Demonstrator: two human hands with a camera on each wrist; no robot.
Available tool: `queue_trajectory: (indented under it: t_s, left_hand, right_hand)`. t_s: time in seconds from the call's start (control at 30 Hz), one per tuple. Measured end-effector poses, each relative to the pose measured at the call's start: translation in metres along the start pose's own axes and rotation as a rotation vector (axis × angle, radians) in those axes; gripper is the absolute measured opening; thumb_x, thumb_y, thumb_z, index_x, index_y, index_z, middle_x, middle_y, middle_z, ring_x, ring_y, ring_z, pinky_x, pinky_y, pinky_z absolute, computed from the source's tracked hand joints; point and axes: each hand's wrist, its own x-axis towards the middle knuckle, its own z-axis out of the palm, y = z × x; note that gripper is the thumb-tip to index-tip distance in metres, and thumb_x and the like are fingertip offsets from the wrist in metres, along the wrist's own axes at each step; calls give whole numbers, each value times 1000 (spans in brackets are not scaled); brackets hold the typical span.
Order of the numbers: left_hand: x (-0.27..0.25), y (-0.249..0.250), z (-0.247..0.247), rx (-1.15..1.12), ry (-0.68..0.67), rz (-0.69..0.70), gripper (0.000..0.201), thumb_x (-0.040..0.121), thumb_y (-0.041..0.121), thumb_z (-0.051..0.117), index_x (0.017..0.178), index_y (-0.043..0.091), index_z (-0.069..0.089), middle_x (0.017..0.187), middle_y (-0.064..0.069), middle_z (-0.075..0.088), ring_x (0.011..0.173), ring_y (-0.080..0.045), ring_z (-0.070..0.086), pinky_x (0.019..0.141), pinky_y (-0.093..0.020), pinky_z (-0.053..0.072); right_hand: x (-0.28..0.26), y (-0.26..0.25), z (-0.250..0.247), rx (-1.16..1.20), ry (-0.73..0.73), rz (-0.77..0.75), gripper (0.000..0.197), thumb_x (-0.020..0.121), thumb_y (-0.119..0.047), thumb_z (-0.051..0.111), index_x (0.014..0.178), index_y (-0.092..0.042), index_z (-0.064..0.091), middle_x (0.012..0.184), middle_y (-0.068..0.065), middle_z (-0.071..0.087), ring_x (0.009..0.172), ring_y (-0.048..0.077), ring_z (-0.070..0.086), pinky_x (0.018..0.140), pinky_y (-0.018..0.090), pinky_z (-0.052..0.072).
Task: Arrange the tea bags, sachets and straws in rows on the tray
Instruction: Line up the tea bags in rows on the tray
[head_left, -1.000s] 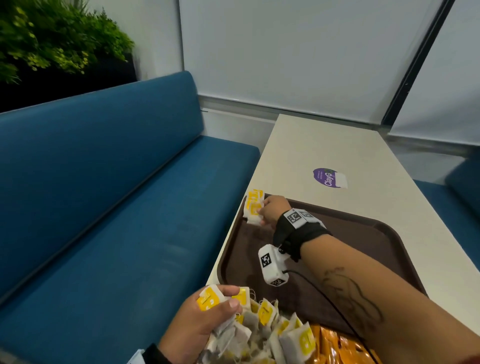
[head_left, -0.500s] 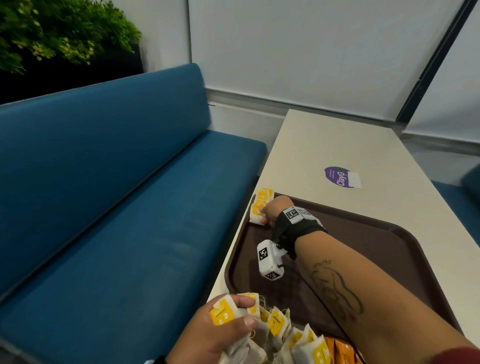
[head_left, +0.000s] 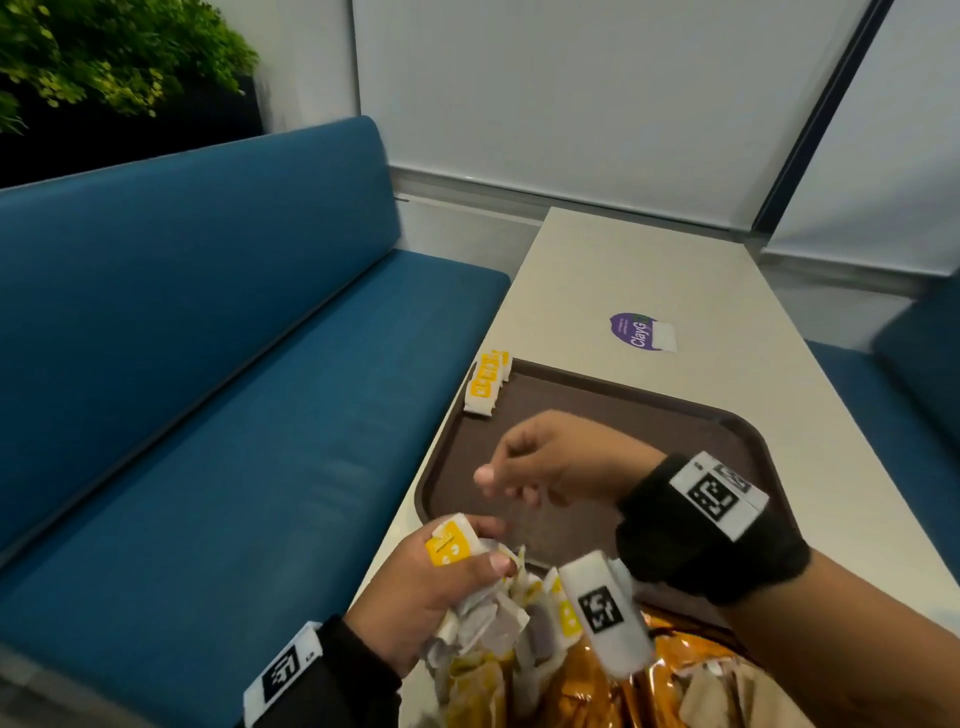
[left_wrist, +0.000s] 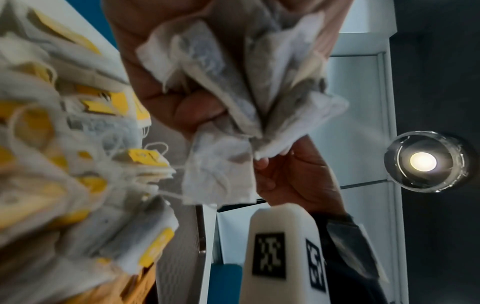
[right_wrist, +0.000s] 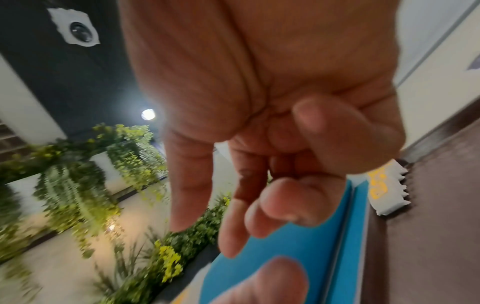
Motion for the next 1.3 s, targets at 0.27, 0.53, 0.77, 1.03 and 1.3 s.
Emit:
queue_trajectory:
  t_s: [0.27, 0.53, 0.77, 1.03, 1.3]
  left_hand:
    - [-5, 0, 39, -153, -49, -116, 14, 73, -3, 67, 77, -3, 54, 52, -12, 55, 27, -8, 46, 30, -9, 33]
    - [-1, -12, 30, -248, 33, -201, 44, 72, 10, 76, 108, -9, 59, 78, -21, 64, 50, -19, 63, 44, -20, 49]
    - [2, -2, 17, -195, 68, -146, 28, 63, 6, 75, 89, 3, 66, 78, -15, 66, 65, -19, 65, 57, -26, 53]
    - [6, 5, 2, -258, 90, -175, 21, 73, 3, 72, 90, -2, 61, 71, -17, 64, 50, -16, 62, 45, -20, 49]
    - [8, 0, -24, -243, 120, -176, 27, 63, 9, 67, 86, -3, 61, 67, -17, 62, 58, -18, 61, 54, -25, 53]
  right_hand:
    - [-41, 20, 16, 138, -19, 12, 5, 82, -11, 71, 80, -8, 67, 75, 9, 63, 65, 12, 57, 64, 22, 46]
    - [-29, 31, 24, 519, 42, 77, 12, 86, 3, 58, 77, -5, 60, 56, 5, 55, 49, 10, 43, 43, 20, 29]
    - [-12, 32, 30, 606, -14, 119, 14, 78, -19, 72, 86, -9, 66, 64, 7, 49, 50, 11, 35, 47, 23, 19]
    - [14, 16, 19, 475, 170, 32, 13, 86, -13, 66, 75, -14, 60, 58, 3, 53, 41, 5, 45, 38, 17, 27]
    - [123, 35, -19, 167, 445, 127, 13, 92, -11, 57, 84, -13, 47, 69, 6, 50, 50, 14, 54, 32, 14, 25]
